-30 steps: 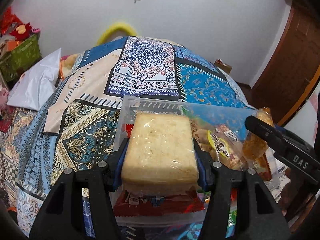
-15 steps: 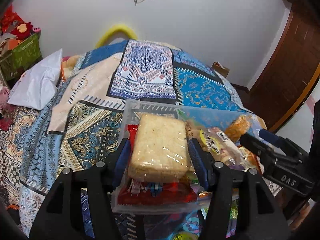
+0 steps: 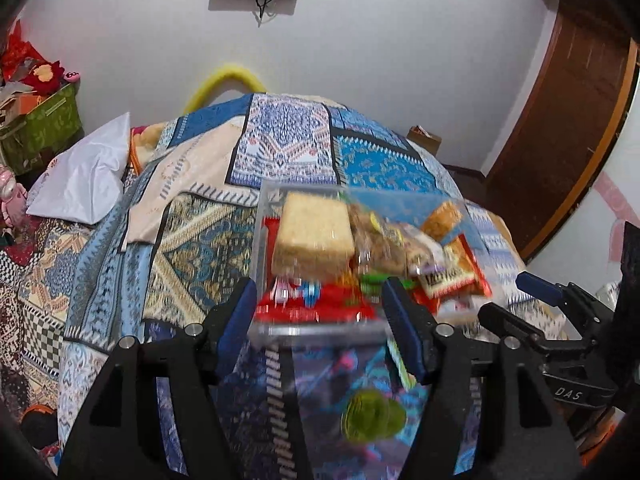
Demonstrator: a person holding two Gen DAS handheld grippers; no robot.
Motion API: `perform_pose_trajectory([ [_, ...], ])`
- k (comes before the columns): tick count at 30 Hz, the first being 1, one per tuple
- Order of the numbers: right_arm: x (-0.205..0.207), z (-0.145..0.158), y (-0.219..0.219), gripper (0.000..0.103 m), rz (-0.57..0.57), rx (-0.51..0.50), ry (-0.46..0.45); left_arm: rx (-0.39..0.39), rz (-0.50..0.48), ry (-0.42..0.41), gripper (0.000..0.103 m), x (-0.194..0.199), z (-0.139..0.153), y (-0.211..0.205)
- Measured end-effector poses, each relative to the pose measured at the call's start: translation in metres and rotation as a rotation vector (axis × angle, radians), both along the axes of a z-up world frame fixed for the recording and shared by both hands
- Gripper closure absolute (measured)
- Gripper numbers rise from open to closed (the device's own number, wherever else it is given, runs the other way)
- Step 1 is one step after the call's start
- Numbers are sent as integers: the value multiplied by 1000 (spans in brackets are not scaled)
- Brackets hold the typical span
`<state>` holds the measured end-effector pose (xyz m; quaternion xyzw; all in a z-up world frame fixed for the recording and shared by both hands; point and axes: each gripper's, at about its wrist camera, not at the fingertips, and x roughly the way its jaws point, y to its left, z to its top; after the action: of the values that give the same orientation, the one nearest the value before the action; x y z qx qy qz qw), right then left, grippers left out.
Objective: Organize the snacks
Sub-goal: 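Grasp the green jelly cup with the left gripper while the right grasps the green pea bag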
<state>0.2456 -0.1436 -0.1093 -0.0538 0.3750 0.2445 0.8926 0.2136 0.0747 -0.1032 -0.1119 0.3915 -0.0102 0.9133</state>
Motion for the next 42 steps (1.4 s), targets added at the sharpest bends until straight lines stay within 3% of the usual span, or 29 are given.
perform_pose_trajectory([
  [10,-16,-53,12,19,39,-47,143,-7,-19,92,39,-30,-39,0],
  [22,4,-78,24,19,30,-48,206,-39,-24,168,39,-36,-72,-3],
  [24,4,-81,23,31,37,-39,214,-43,-30,166,39,-34,-71,-5],
  [25,3,-82,23,43,43,-42,221,-45,-33,162,39,-35,-69,-7],
  [29,-2,-77,19,64,53,-40,206,-50,-48,149,39,-35,-63,-15],
  [42,-28,-54,-16,69,21,21,159,-58,-127,192,39,-34,-70,-57],
])
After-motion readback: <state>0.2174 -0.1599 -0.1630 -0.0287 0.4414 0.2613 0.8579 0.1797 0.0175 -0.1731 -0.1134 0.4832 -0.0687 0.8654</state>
